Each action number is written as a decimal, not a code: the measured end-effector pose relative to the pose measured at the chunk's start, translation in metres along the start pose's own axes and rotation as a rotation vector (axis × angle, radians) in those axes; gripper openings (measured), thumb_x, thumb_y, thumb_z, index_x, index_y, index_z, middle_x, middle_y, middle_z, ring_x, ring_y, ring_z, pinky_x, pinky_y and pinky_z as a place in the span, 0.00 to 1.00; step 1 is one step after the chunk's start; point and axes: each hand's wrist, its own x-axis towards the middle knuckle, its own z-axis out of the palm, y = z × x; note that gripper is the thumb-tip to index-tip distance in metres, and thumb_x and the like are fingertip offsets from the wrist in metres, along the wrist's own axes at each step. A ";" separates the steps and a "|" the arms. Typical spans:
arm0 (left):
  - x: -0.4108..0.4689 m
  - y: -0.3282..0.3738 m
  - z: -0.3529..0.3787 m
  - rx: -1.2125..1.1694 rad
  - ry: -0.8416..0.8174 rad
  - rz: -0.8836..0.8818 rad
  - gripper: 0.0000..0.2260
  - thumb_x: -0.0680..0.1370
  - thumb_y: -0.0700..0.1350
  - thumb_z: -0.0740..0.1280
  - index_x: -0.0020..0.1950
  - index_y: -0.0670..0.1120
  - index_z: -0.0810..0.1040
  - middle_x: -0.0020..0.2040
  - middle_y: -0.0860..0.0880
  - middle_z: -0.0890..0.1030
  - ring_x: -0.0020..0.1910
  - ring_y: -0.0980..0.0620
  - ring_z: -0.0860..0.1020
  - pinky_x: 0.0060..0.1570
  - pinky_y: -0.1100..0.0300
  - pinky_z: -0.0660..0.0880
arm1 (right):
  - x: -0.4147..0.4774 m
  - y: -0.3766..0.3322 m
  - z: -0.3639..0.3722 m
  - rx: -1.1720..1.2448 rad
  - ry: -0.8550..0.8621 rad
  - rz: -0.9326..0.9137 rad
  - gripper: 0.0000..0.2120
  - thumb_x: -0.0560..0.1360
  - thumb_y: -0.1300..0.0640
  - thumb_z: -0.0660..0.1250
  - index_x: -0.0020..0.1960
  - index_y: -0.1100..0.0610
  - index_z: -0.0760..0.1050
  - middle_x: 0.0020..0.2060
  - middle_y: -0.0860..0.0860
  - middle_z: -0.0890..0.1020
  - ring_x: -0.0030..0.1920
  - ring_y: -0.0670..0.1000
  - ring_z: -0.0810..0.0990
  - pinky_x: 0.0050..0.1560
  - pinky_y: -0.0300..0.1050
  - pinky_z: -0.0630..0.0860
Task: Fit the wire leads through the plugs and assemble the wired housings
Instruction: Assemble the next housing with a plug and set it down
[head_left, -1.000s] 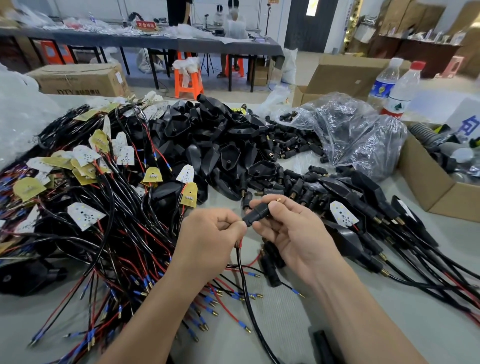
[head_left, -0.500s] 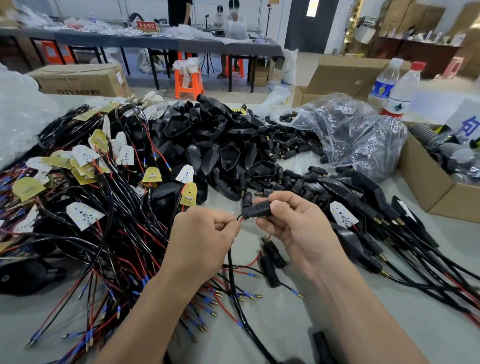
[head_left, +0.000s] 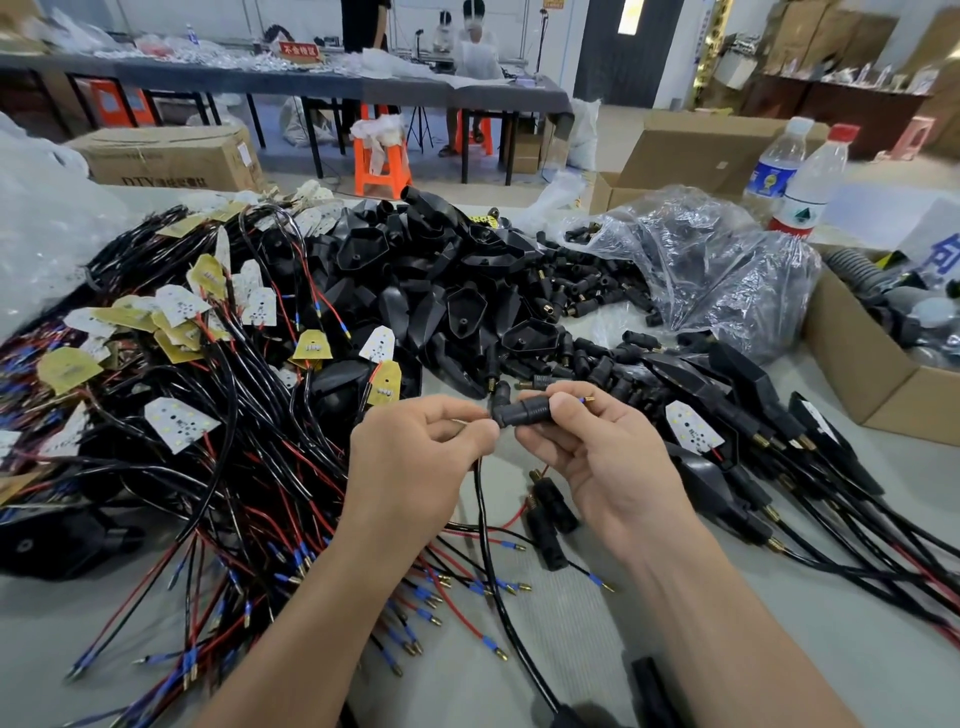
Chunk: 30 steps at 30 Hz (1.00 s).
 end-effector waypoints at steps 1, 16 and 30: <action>0.000 0.000 0.000 -0.015 -0.026 -0.004 0.04 0.75 0.45 0.77 0.43 0.56 0.86 0.32 0.59 0.85 0.34 0.61 0.83 0.38 0.69 0.77 | 0.000 -0.001 -0.001 0.010 0.020 -0.006 0.10 0.81 0.68 0.62 0.44 0.61 0.79 0.42 0.59 0.87 0.39 0.53 0.87 0.41 0.42 0.83; -0.002 0.003 0.003 0.032 -0.150 -0.032 0.11 0.76 0.51 0.75 0.58 0.60 0.82 0.36 0.63 0.86 0.42 0.65 0.83 0.43 0.75 0.72 | -0.005 0.004 0.005 -0.140 -0.095 0.058 0.16 0.84 0.58 0.60 0.51 0.60 0.86 0.51 0.61 0.87 0.50 0.54 0.86 0.47 0.43 0.82; -0.001 0.016 0.005 -0.249 -0.478 -0.280 0.08 0.79 0.44 0.71 0.41 0.44 0.87 0.40 0.45 0.87 0.34 0.55 0.80 0.40 0.63 0.77 | 0.013 -0.006 0.003 -0.312 0.153 -0.218 0.22 0.84 0.56 0.61 0.33 0.54 0.82 0.31 0.53 0.81 0.25 0.46 0.69 0.28 0.36 0.66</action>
